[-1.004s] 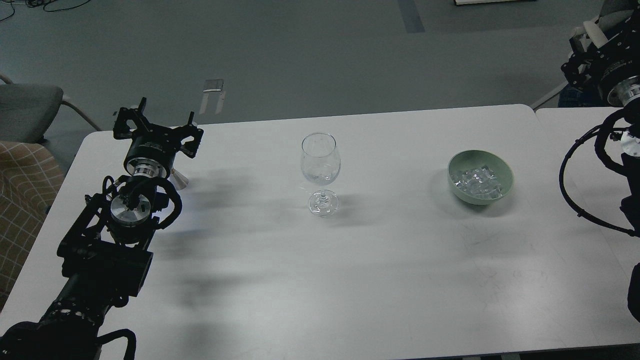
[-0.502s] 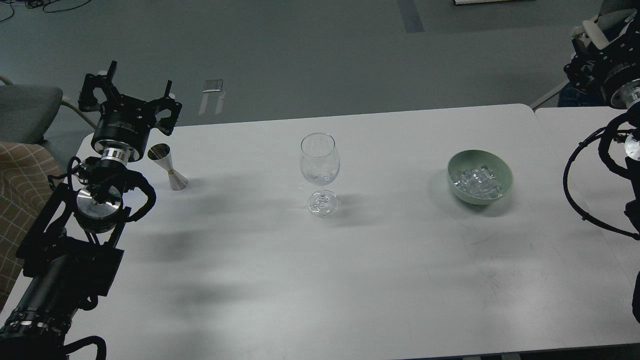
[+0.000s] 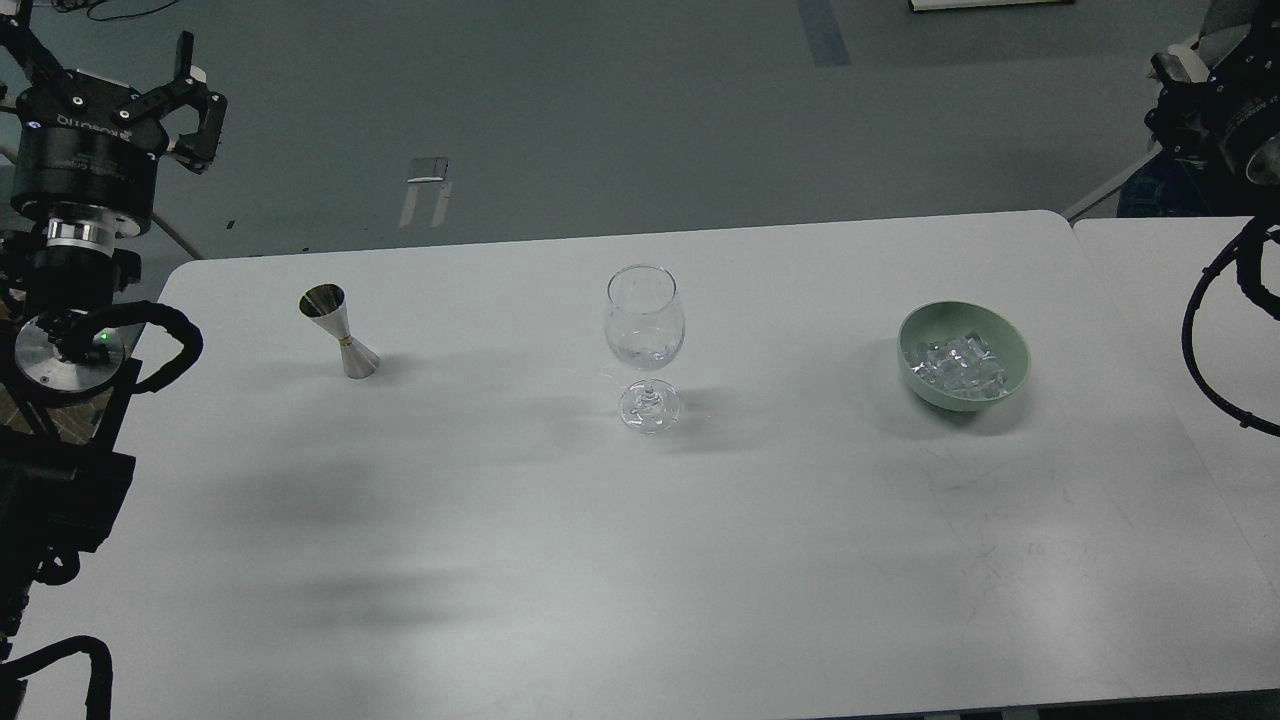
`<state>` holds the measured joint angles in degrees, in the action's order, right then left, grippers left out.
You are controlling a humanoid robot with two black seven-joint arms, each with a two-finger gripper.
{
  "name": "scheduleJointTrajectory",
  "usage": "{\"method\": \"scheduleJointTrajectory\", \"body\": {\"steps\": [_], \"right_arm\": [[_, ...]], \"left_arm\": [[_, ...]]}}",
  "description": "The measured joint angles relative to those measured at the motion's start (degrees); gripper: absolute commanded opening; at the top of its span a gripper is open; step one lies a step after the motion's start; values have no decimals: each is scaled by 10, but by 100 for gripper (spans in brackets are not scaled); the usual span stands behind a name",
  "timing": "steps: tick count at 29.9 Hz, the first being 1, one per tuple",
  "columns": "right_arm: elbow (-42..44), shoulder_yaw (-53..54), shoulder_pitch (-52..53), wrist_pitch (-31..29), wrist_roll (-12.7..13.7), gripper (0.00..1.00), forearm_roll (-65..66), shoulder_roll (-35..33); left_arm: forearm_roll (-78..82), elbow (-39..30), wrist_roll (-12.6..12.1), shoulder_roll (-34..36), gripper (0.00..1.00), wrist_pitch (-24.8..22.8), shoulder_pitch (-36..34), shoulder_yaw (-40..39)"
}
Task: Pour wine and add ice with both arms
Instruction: 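Open the left gripper and raise it away from the jigger, then reach the right gripper into the green bowl and grasp ice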
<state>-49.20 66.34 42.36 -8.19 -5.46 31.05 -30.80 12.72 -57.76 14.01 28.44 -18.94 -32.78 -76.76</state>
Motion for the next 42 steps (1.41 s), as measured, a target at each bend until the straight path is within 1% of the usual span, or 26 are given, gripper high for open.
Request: {"method": "scheduleJointTrajectory", "body": {"steps": [3,8,15,18,21,24,25,29,31,35,42], "right_arm": [[-16,-37,4,1,-1,100,34,-22],[-23,-65,9,1,-4,100,135,-29],[-36,-71,9,0,-4,100,373,-36],[-52,-94,9,-1,-5,100,490,-71],[-58,-150,21,-4,-10,100,562,-94],[-60,-241,45,-6,-36,97,584,-101],[-60,-265,51,-6,-42,94,587,-101],[-69,-371,64,-4,-47,91,596,-102],[-77,-406,64,1,-47,86,607,-102],[-94,-440,55,8,-45,84,640,-103],[-127,-450,21,10,-41,80,705,-117]], "left_arm": [[58,2,-1,18,98,2,3,15],[89,2,-2,45,98,1,5,63],[88,-4,5,56,98,-2,7,68],[87,-4,5,59,98,-3,12,68],[86,-4,6,59,98,-4,27,64],[83,-4,7,57,98,-4,43,62],[83,-4,8,56,98,-5,46,62],[81,-4,9,53,98,-7,54,62],[81,-4,9,51,98,-6,56,64],[81,-4,9,39,98,-2,63,66],[81,-6,9,36,98,-1,73,63]]}}
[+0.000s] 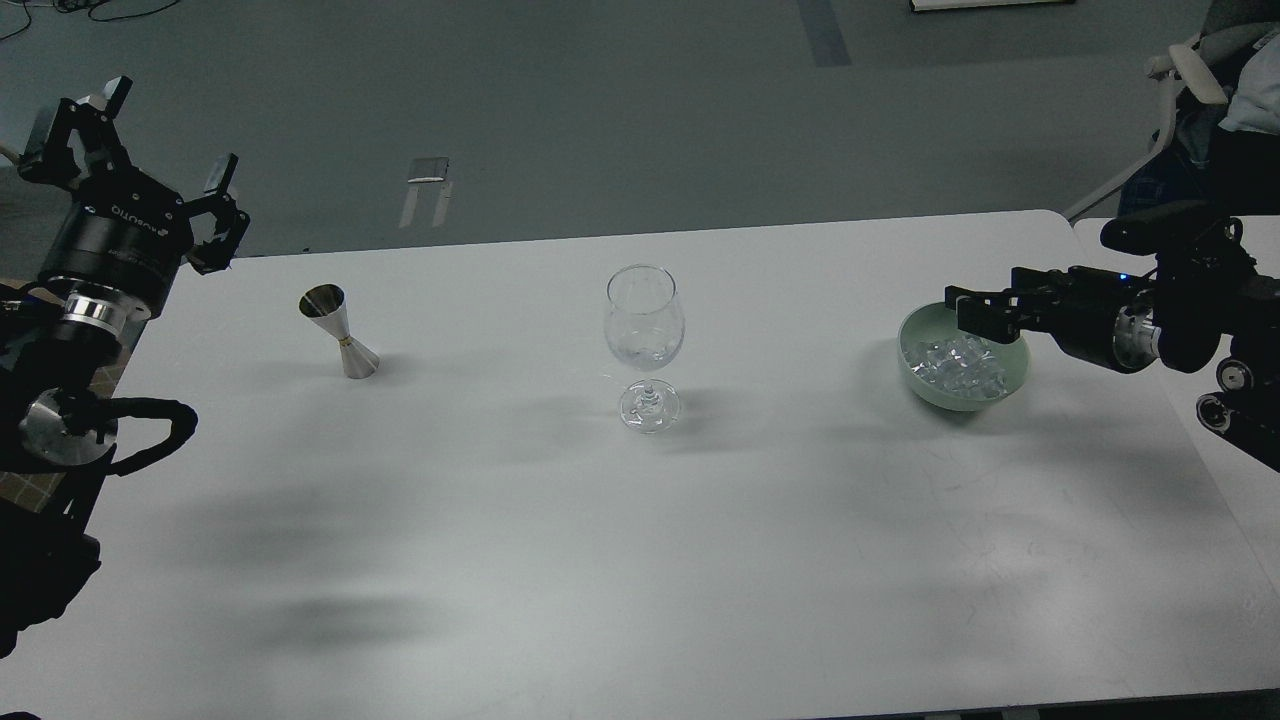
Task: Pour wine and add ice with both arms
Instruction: 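Reach the right gripper into the green bowl and grasp ice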
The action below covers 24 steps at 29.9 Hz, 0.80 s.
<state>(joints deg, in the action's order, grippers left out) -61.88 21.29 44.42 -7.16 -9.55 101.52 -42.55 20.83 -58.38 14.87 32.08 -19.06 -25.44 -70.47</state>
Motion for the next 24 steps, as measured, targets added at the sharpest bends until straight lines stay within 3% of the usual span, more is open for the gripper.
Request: {"method": "scheduleJointTrajectory", "body": {"steps": [15,19,24], "right_arm": [[18,-3,-26,2,22,71,32,29],[29,-4,-26,1,24,57,33,47],[34,-5,-24,1,40,50,53,60]], "left_arm": [[1,0,1,-1,98,-1,12,-1],[4,5,2,-1,98,-1,13,-1],[5,7,2,-2,98,0,13,-1]]}}
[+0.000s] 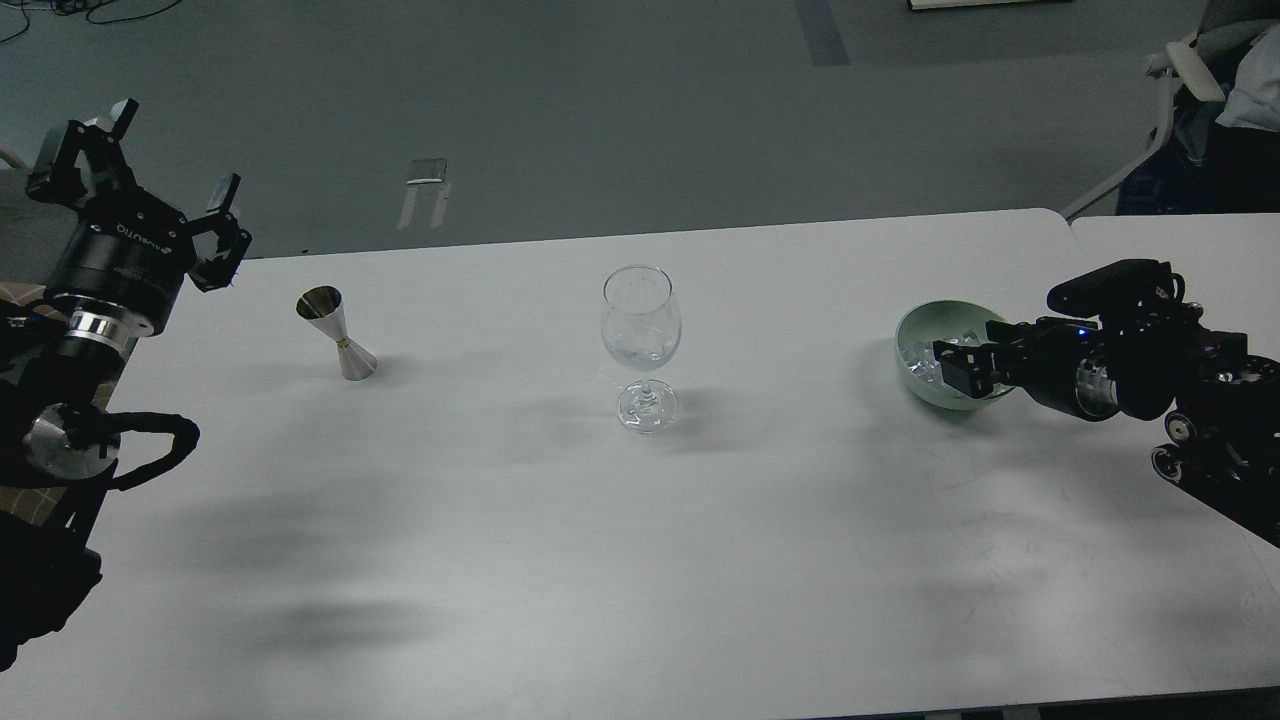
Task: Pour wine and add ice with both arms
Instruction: 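Reach the right gripper into the green bowl and grasp ice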
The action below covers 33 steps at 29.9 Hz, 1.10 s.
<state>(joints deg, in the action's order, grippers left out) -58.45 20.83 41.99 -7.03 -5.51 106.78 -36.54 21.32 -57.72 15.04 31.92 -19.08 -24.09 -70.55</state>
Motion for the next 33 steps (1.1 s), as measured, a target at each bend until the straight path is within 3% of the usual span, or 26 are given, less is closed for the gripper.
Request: {"method": "scheduleJointTrajectory", "body": {"steps": [4,6,12,15,18,28,33], "right_arm": [[0,0,0,0,7,43,9,4],[0,-2,0,0,8,34,9,5],[-2,-11,-2,-1,8,33,10,3],[-3,-12,-3,-1,8,26,9,1],[-3,-12,-5,-1,8,0,9,-1],[-21,3,2,1,2,0,1,-6],[-80,85,7,-5,1,0,-21,-33]], "left_arm": [[2,3,0,1,98,-2,0,0],[2,4,0,1,98,-2,0,0],[-2,5,0,2,98,-2,0,0],[-4,5,0,3,98,-2,-1,-1],[-5,5,0,3,98,-1,-2,-1],[-6,3,-1,10,98,1,-1,-2],[-7,2,-1,16,98,0,-1,-2]]}}
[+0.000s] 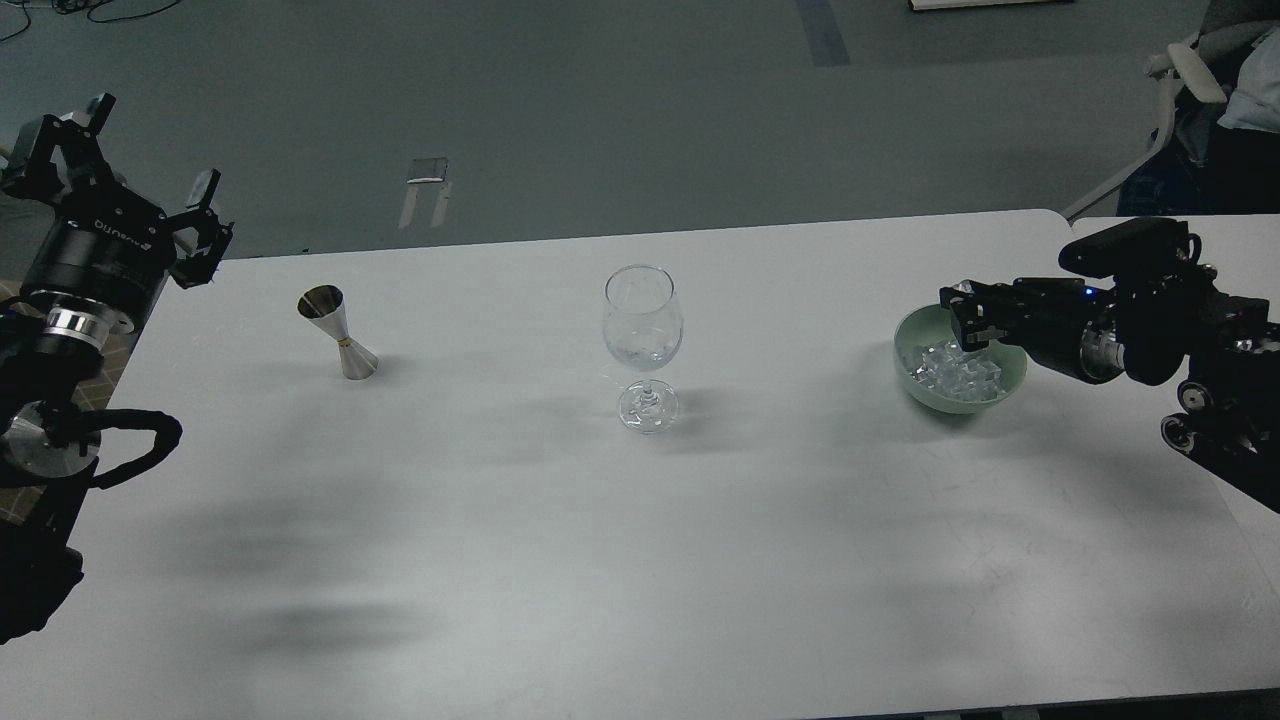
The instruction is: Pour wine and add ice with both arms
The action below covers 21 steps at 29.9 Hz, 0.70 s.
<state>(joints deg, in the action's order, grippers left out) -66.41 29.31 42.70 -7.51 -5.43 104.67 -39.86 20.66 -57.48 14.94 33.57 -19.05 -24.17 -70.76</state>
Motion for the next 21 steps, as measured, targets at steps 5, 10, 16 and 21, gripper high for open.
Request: {"method": "scheduleJointTrajectory", "body": {"steps": [5,10,16,21], "right_arm": [[-69,77,25,-4,2,0,-21,6],[-81,89,64,2,4,0,-18,111],[-76,75,92,3,11,0,-10,213],[-62,36,104,1,15,0,21,253]], "left_arm": [[0,0,0,1,98,0,0,0],[0,0,0,0,98,2,0,0],[0,0,0,4,98,0,-1,0],[0,0,0,16,98,-5,-2,-2]]}}
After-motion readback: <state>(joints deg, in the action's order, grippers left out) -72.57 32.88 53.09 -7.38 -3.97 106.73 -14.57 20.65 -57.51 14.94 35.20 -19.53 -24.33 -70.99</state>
